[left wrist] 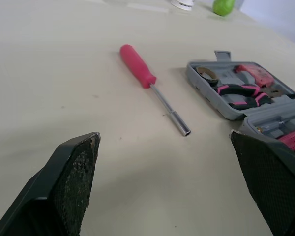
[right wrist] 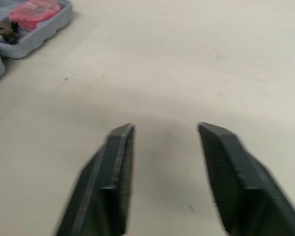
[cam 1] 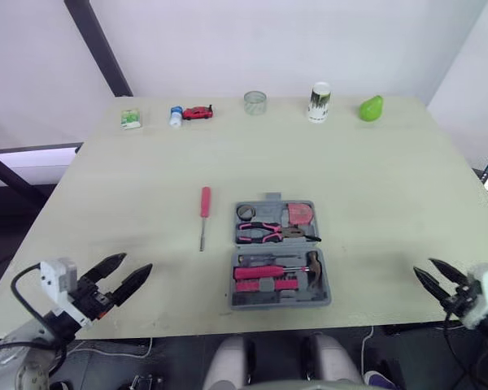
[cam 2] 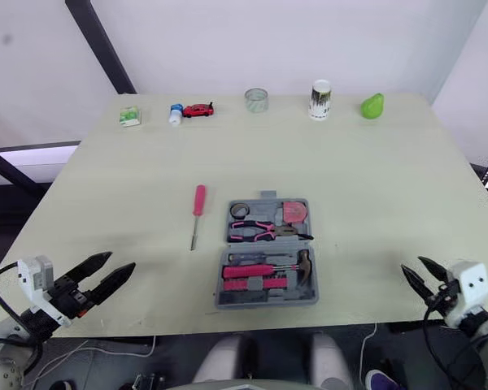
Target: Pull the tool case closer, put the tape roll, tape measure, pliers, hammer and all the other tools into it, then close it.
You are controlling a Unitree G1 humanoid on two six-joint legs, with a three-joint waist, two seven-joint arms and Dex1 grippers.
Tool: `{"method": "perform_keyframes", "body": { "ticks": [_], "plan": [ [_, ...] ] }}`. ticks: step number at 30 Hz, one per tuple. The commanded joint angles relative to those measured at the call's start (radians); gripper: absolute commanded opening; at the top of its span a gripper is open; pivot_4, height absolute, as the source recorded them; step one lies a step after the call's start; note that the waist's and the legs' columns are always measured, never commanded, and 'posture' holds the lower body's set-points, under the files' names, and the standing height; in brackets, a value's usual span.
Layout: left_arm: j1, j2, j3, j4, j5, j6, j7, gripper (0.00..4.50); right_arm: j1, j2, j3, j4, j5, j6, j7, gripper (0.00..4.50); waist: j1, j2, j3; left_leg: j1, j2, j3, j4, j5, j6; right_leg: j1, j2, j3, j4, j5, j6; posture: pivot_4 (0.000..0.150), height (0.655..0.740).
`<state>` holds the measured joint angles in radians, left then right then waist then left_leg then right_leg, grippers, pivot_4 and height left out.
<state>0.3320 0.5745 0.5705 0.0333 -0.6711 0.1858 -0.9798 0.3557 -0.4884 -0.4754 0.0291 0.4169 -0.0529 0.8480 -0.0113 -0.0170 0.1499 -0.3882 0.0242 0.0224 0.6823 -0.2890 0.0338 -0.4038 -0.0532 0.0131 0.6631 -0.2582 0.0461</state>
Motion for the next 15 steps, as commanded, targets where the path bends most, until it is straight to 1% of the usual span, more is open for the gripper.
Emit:
{"method": "perform_keyframes", "body": {
  "ticks": [1,2,5,10,13,15],
  "plan": [
    [0.037,-0.014,0.056,-0.006,-0.001,-0.029,0.025,4.50,0.042,-0.014,-0.090,0.038,0.049,-0.047,0.017,4.37,0.000,0.000,0.000,0.005,0.000,0.000,-0.001,0.000,0.000,0.005,0.000,0.000,-0.001,0.000,0.000,0.150,0.7400],
    [0.047,-0.019,0.060,-0.008,0.000,-0.031,0.026,4.50,0.052,-0.013,-0.105,0.049,0.057,-0.048,0.016,4.45,0.000,0.000,0.000,0.008,0.000,0.000,-0.001,-0.001,0.000,0.008,-0.001,0.001,-0.002,-0.001,0.000,0.150,0.7400],
    [0.061,-0.029,0.065,-0.017,-0.001,-0.036,0.033,4.50,0.071,-0.012,-0.129,0.078,0.064,-0.060,0.011,4.45,0.000,0.000,0.000,0.008,0.000,0.001,-0.002,-0.001,0.000,0.008,-0.002,0.003,-0.002,-0.001,0.000,0.150,0.7400],
    [0.053,-0.033,0.050,-0.027,0.005,-0.035,0.043,4.50,0.071,-0.007,-0.117,0.067,0.064,-0.058,-0.002,4.45,0.000,0.000,0.000,0.008,0.001,0.001,-0.002,-0.001,0.000,0.008,-0.006,0.003,-0.002,-0.001,-0.001,0.150,0.7400],
    [0.029,-0.034,0.036,-0.027,0.011,-0.033,0.055,4.50,0.060,-0.005,-0.087,0.017,0.064,-0.034,-0.012,4.45,0.000,0.000,0.000,0.008,0.001,0.001,-0.002,-0.001,0.000,0.008,-0.007,0.003,-0.002,-0.001,-0.001,0.150,0.7400],
    [0.002,-0.040,0.020,-0.059,0.023,-0.009,0.114,4.50,0.046,-0.013,-0.047,-0.075,0.087,0.011,-0.009,4.45,0.001,0.000,0.000,0.008,0.000,0.001,-0.002,-0.001,0.000,0.008,-0.007,0.003,-0.002,-0.001,-0.001,0.150,0.7400]
  ]
}}
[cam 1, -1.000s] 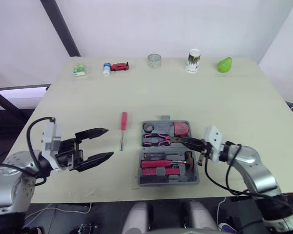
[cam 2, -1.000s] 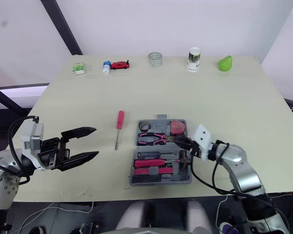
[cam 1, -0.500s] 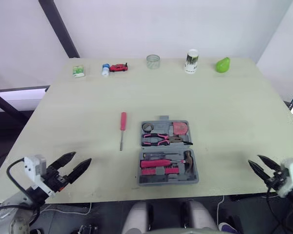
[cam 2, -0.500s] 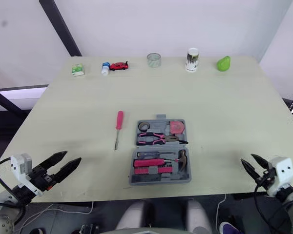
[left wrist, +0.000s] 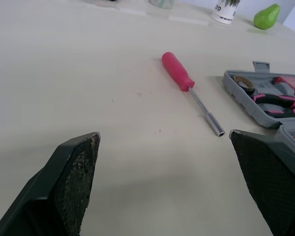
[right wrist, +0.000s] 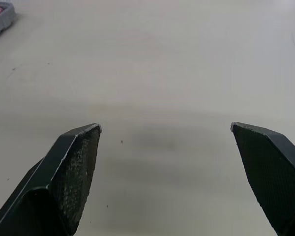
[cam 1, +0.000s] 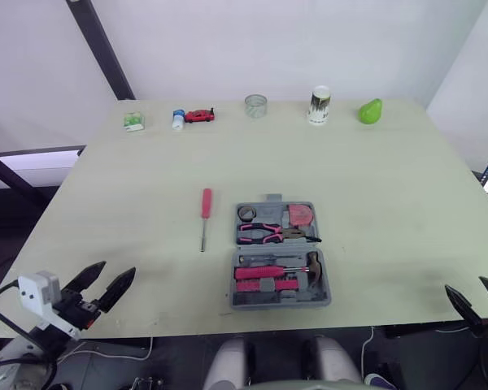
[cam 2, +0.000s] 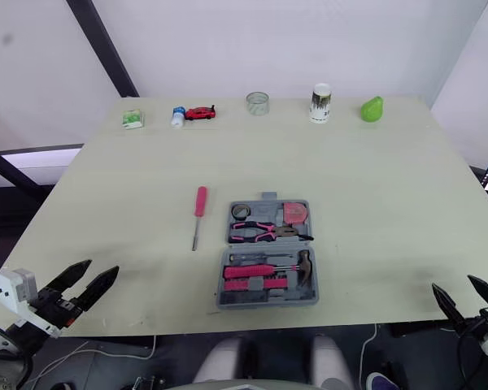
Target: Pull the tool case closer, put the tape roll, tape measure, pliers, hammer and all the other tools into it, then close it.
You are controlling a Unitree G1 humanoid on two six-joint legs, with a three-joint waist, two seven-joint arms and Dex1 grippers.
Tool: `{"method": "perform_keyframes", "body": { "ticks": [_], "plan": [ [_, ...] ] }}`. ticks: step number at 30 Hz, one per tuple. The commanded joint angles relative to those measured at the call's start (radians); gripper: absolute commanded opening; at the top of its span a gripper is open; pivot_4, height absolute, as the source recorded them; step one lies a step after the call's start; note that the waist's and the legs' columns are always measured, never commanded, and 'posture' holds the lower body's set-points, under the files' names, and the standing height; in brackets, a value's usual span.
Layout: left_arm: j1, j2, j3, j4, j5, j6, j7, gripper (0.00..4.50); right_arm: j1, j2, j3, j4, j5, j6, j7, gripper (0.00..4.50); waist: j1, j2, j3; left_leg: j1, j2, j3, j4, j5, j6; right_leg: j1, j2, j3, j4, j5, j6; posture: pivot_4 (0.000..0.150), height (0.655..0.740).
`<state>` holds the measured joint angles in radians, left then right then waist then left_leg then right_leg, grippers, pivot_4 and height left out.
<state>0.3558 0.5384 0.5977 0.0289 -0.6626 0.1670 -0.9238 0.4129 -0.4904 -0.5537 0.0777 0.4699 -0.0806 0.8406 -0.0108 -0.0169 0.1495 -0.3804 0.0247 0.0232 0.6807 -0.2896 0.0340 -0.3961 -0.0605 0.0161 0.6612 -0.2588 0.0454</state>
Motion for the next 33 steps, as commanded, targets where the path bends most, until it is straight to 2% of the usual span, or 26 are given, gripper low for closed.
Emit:
{"method": "perform_keyframes", "body": {
  "ticks": [1,8,14,18,22,27,33],
  "plan": [
    [-0.036,-0.006,-0.013,-0.070,0.017,0.025,0.090,4.50,-0.015,-0.016,0.048,-0.172,0.051,0.068,0.001,4.45,0.000,0.000,0.000,0.000,0.000,0.000,0.000,0.000,0.000,0.000,0.000,0.000,0.000,0.000,0.000,0.150,0.7400],
    [-0.144,-0.036,-0.131,-0.190,0.078,0.129,0.280,4.50,-0.082,-0.111,0.192,-0.486,0.160,0.318,-0.002,4.45,0.001,0.000,0.000,-0.001,0.000,-0.001,0.000,0.000,0.000,0.000,-0.002,-0.001,0.000,0.000,0.000,0.150,0.7400],
    [-0.282,-0.153,-0.278,-0.207,0.209,0.175,0.511,4.50,-0.212,-0.175,0.307,-0.546,0.154,0.388,0.037,4.45,0.012,-0.002,0.001,-0.002,-0.002,-0.003,0.000,0.000,0.000,0.000,-0.003,-0.003,0.000,0.002,0.003,0.150,0.7400],
    [-0.396,-0.224,-0.379,-0.087,0.325,0.105,0.579,4.50,-0.341,-0.197,0.371,-0.551,0.147,0.404,0.054,4.45,0.017,-0.001,0.001,-0.002,-0.003,-0.003,0.000,0.000,0.000,0.000,0.001,-0.004,0.000,0.003,0.004,0.150,0.7400],
    [-0.491,-0.271,-0.421,0.005,0.383,0.081,0.628,4.50,-0.410,-0.199,0.404,-0.567,0.150,0.419,0.058,4.45,0.023,-0.002,0.001,-0.003,-0.003,-0.004,0.001,0.000,0.000,0.000,0.006,-0.006,0.000,0.003,0.004,0.150,0.7400],
    [-0.563,-0.276,-0.451,0.088,0.456,0.101,0.686,4.50,-0.440,-0.218,0.436,-0.602,0.127,0.433,0.062,4.45,0.023,-0.002,0.001,-0.004,-0.003,-0.004,0.001,0.000,0.000,0.000,0.006,-0.007,-0.001,0.003,0.004,0.150,0.7400],
    [-0.630,-0.288,-0.493,0.172,0.504,0.104,0.685,4.50,-0.487,-0.231,0.456,-0.647,0.142,0.475,0.053,4.45,0.024,-0.002,0.001,-0.004,-0.003,-0.005,0.001,0.000,0.000,-0.001,0.006,-0.007,-0.001,0.003,0.004,0.150,0.7400]
  ]
}}
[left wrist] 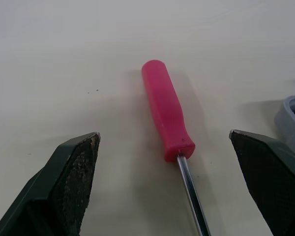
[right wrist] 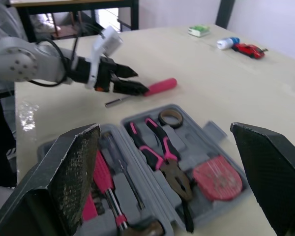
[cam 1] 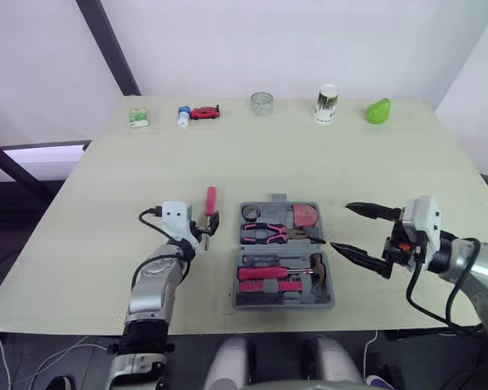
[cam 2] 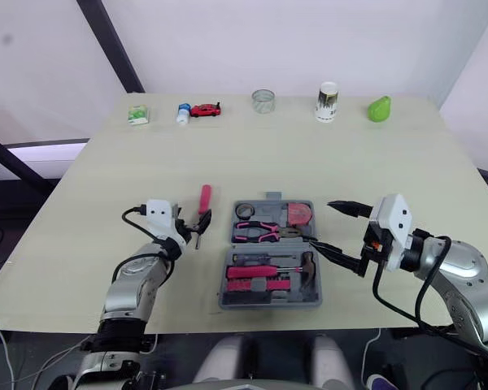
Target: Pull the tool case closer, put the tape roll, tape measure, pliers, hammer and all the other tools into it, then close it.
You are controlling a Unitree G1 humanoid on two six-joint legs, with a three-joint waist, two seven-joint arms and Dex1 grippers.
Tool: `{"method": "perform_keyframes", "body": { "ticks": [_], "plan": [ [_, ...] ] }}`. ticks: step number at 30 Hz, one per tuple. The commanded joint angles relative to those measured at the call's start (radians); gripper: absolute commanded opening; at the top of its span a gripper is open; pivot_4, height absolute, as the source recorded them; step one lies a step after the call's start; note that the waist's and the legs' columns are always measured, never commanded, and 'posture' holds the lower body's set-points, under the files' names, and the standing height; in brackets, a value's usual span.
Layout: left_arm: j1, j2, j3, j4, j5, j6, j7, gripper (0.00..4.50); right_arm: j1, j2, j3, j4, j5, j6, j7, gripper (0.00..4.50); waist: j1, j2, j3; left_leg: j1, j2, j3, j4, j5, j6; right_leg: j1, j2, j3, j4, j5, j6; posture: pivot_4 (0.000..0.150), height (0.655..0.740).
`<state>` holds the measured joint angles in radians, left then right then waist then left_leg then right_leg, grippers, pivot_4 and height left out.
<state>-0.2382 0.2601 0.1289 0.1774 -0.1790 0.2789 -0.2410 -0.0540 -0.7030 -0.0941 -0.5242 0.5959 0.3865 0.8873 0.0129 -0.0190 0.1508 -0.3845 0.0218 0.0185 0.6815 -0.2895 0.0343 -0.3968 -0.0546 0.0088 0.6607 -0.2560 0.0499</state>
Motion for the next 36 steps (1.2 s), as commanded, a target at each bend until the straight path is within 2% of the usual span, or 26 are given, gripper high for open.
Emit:
{"method": "perform_keyframes", "body": {
  "ticks": [1,7,8,10,11,17,21,25,28,32,36],
  "plan": [
    [-0.050,-0.020,-0.025,0.038,0.018,-0.004,0.006,4.50,-0.025,-0.022,0.000,-0.049,0.013,0.013,0.009,4.45,0.003,0.000,0.000,0.000,0.000,0.000,0.000,0.000,0.000,0.000,0.000,0.000,0.000,0.000,0.000,0.150,0.7400],
    [-0.104,-0.047,-0.031,0.109,0.046,-0.004,0.043,4.50,-0.052,-0.029,0.012,-0.055,0.003,0.030,-0.001,4.45,0.000,-0.001,0.001,-0.001,0.000,-0.001,0.001,0.000,0.000,0.000,0.000,-0.001,0.000,0.000,0.000,0.150,0.7400],
    [-0.108,-0.055,-0.025,0.116,0.047,0.002,0.061,4.26,-0.053,-0.035,0.019,-0.055,-0.011,0.030,-0.001,4.49,0.000,-0.001,0.001,-0.001,0.000,-0.001,0.001,0.000,0.000,0.000,0.000,-0.002,0.000,0.000,0.000,0.150,0.7400],
    [-0.108,-0.056,-0.029,0.119,0.058,0.003,0.072,3.66,-0.053,-0.042,0.029,-0.057,-0.027,0.026,0.005,4.50,0.000,-0.001,0.001,-0.001,0.000,-0.002,0.000,0.000,0.000,0.000,0.000,-0.002,0.000,0.000,0.000,0.150,0.7400],
    [-0.105,-0.058,-0.028,0.115,0.060,0.005,0.080,3.06,-0.051,-0.041,0.030,-0.059,-0.027,0.023,0.005,4.50,0.000,-0.001,0.001,-0.001,0.000,-0.001,0.001,0.000,0.000,0.000,0.000,-0.002,0.000,0.000,0.000,0.150,0.7400],
    [-0.102,-0.060,-0.019,0.114,0.078,-0.011,0.121,0.52,-0.031,-0.035,0.027,-0.054,-0.033,0.000,0.012,4.50,0.001,-0.001,0.001,-0.001,0.000,-0.002,0.001,0.000,0.000,0.000,-0.001,-0.002,0.000,0.000,0.000,0.150,0.7400],
    [-0.090,-0.054,-0.014,0.091,0.081,-0.015,0.121,0.43,-0.014,-0.034,0.017,-0.052,-0.029,-0.015,0.023,4.50,0.001,-0.001,0.001,-0.001,0.000,-0.002,0.001,0.000,0.000,0.000,-0.001,-0.002,0.000,0.000,0.000,0.150,0.7400],
    [0.080,-0.013,-0.006,-0.201,0.054,0.106,0.084,0.43,0.018,-0.036,-0.008,-0.044,0.013,-0.043,0.078,4.50,-0.016,-0.002,0.001,-0.001,0.001,-0.001,0.000,0.000,0.000,-0.001,-0.001,0.000,-0.001,0.000,0.000,0.150,0.7400],
    [0.197,0.022,0.009,-0.374,0.032,0.194,0.062,0.43,0.038,-0.042,-0.012,-0.029,0.028,-0.063,0.129,4.50,-0.015,-0.002,0.002,-0.002,0.001,-0.002,-0.001,0.000,0.000,-0.001,-0.007,0.001,-0.001,0.000,0.000,0.150,0.7400],
    [0.337,0.052,0.042,-0.563,0.009,0.285,0.049,0.43,0.054,-0.052,-0.015,-0.001,0.054,-0.074,0.203,4.50,-0.014,-0.003,0.003,-0.002,0.000,-0.002,-0.001,0.000,0.000,-0.001,-0.010,0.000,-0.001,0.000,0.000,0.150,0.7400],
    [0.441,0.020,0.045,-0.675,-0.006,0.344,0.068,0.43,0.051,-0.059,-0.012,0.021,0.068,-0.076,0.256,4.50,-0.001,-0.003,0.003,-0.001,0.000,-0.002,-0.001,0.000,0.000,0.000,-0.012,-0.001,-0.002,-0.001,-0.003,0.150,0.7400]
  ]
}}
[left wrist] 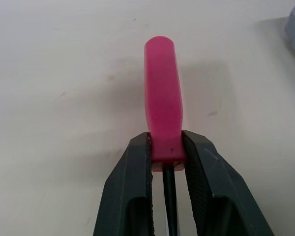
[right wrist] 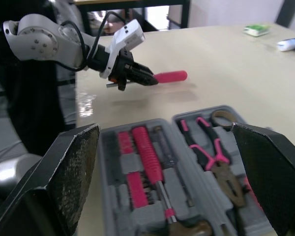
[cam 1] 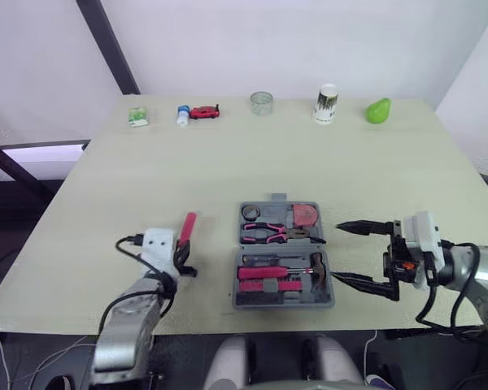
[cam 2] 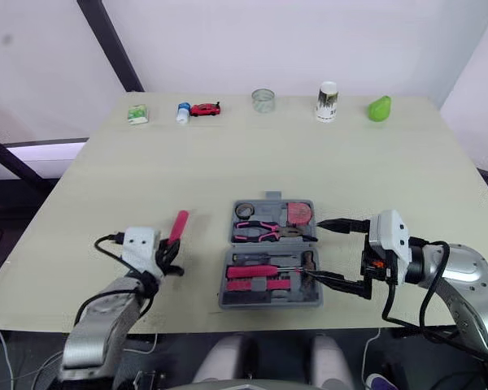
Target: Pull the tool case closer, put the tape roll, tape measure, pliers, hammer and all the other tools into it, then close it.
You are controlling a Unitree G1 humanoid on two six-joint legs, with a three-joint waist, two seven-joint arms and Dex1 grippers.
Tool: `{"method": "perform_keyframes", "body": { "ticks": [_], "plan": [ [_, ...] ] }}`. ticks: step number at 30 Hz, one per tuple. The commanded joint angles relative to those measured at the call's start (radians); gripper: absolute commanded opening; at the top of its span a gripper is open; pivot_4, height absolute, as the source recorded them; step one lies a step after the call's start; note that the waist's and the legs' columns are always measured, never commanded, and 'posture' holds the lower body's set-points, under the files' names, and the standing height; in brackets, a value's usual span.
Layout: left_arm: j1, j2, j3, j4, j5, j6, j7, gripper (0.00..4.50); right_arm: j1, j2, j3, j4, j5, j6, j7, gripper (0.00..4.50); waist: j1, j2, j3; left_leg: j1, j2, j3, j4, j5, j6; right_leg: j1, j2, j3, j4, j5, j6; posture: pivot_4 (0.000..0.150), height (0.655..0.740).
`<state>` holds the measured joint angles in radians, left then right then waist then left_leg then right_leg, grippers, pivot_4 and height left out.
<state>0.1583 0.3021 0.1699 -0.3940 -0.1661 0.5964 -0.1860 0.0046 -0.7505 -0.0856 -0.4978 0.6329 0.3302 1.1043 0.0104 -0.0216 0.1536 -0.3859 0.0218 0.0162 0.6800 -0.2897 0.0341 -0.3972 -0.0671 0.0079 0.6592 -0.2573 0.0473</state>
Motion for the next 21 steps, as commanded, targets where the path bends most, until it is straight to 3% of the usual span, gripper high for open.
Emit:
{"method": "perform_keyframes", "body": {
  "ticks": [1,9,11,13,14,16,19,21],
  "plan": [
    [0.064,-0.037,0.003,-0.118,-0.019,0.033,0.024,0.43,-0.011,-0.013,-0.017,0.000,0.033,-0.020,0.050,4.50,0.003,0.000,0.000,0.000,0.000,0.000,0.000,0.000,0.000,0.000,0.000,0.000,0.000,0.000,0.000,0.150,0.7400],
    [0.109,-0.096,0.006,-0.119,-0.029,0.029,0.036,0.43,-0.047,-0.008,0.003,0.046,0.005,-0.045,0.090,4.50,0.004,0.000,0.000,-0.001,-0.001,0.000,0.000,0.000,0.001,0.000,-0.001,-0.001,-0.001,-0.001,-0.001,0.150,0.7400],
    [0.106,-0.085,0.004,-0.115,-0.039,0.028,0.014,1.48,-0.055,-0.007,0.004,0.056,0.002,-0.049,0.097,4.50,0.004,0.000,0.000,-0.001,-0.001,0.000,0.000,0.000,0.001,0.000,-0.001,-0.001,-0.001,-0.001,-0.001,0.150,0.7400],
    [0.103,-0.077,0.010,-0.122,-0.054,0.017,-0.007,1.94,-0.055,-0.004,0.004,0.062,-0.005,-0.055,0.098,4.50,0.004,0.000,0.000,-0.001,-0.001,0.000,0.000,0.000,0.001,0.000,0.000,-0.001,-0.001,-0.001,-0.001,0.150,0.7400],
    [0.103,-0.065,0.016,-0.135,-0.057,0.022,-0.019,2.47,-0.053,-0.003,0.005,0.063,-0.010,-0.059,0.098,4.50,0.004,0.000,0.000,-0.001,-0.001,0.000,0.000,0.000,0.001,0.000,0.000,-0.001,-0.001,-0.001,-0.001,0.150,0.7400],
    [0.093,-0.028,0.034,-0.194,-0.071,0.070,-0.034,2.82,-0.041,-0.008,0.005,0.060,-0.021,-0.066,0.102,4.50,0.004,0.000,0.000,-0.001,-0.001,0.000,0.000,0.000,0.001,0.000,0.000,-0.001,-0.001,-0.001,-0.001,0.150,0.7400],
    [0.063,0.143,0.035,-0.322,-0.069,0.121,-0.130,4.19,-0.031,-0.013,-0.001,0.050,-0.029,-0.068,0.093,4.50,0.004,-0.002,0.001,-0.001,-0.001,-0.002,0.000,0.000,0.001,0.000,0.001,-0.003,-0.001,-0.001,-0.001,0.150,0.7400],
    [0.035,0.236,0.056,-0.333,-0.095,0.130,-0.200,4.36,-0.034,-0.009,-0.003,0.046,-0.029,-0.066,0.084,4.50,0.004,0.000,0.002,-0.001,-0.001,-0.002,0.000,0.000,0.001,0.000,0.001,-0.004,-0.001,-0.001,-0.001,0.150,0.7400]
  ]
}}
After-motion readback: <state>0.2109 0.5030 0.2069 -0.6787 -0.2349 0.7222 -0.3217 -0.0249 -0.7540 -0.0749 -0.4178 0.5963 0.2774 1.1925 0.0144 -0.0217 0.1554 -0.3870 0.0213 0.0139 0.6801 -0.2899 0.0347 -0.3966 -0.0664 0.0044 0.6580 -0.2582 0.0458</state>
